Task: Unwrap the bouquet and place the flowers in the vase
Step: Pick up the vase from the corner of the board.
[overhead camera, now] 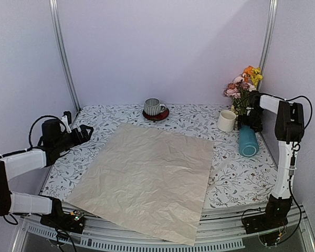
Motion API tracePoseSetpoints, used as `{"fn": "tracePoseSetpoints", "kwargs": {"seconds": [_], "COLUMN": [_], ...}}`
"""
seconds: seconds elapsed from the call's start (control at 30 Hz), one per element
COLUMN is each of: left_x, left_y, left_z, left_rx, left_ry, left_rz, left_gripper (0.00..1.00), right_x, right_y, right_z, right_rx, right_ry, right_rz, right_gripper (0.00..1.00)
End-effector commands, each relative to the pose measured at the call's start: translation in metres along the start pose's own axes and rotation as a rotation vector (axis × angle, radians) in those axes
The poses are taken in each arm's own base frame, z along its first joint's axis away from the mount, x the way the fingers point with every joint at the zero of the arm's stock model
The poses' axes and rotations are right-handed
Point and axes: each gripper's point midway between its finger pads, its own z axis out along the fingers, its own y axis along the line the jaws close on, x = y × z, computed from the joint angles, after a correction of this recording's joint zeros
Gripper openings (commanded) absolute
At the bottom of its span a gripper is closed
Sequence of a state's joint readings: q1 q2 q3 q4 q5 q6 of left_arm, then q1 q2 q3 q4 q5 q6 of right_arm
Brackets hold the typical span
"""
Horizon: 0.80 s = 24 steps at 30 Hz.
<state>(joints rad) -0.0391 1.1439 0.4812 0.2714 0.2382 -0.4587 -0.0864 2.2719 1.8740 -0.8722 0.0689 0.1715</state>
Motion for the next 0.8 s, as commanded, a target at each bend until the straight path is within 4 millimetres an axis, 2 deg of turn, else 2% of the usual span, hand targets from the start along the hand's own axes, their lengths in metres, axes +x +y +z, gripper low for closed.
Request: {"fn": "tracePoseSetpoints", "kwargs": {"seconds": [0.0,0.03,0.07,0.13,0.27,0.43,0.57,0.77], "left_x": [0.003,0.003,0.003,0.004,0.003,0.004,0.004,0.002], "left_y": [0.004,0.004,0.005,0.005,0.005,0.005,0.003,0.002], "left_z": [0.001,0.001,0.001,0.001,0.001,0.002,0.001,0.0], "left_rx": [-0.012,-0.013,-0.014,-0.015,-0.015,-0.012,-0.007,-0.002], "left_ry": [0.011,0.009,0.011,0.013,0.01,0.012,0.013,0.009], "left_rz": [0.008,0.011,0.01,0.011,0.011,0.01,0.01,0.011], "left_gripper": [0.98,0.98,0.98,0.98,0.98,0.98,0.98,0.98], "right_x": [-0.001,-0.004,-0.007,-0.016,-0.032,-0.044,-0.044,-0.039], "right_y": [-0.005,-0.005,-0.004,-0.003,-0.001,0.005,0.016,0.028], "right_z": [0.018,0.014,0.009,-0.006,-0.045,-0.104,-0.147,-0.19], "right_rx": [0.008,0.003,-0.003,-0.017,-0.043,-0.112,-0.172,-0.158], "right_ry": [0.02,0.01,-0.008,-0.057,-0.155,-0.313,-0.457,-0.654], "right_rz": [-0.001,0.001,0.004,0.01,0.02,0.012,-0.028,-0.068], "right_gripper": [0.94,0.83,0.76,0.68,0.65,0.61,0.61,0.6]}}
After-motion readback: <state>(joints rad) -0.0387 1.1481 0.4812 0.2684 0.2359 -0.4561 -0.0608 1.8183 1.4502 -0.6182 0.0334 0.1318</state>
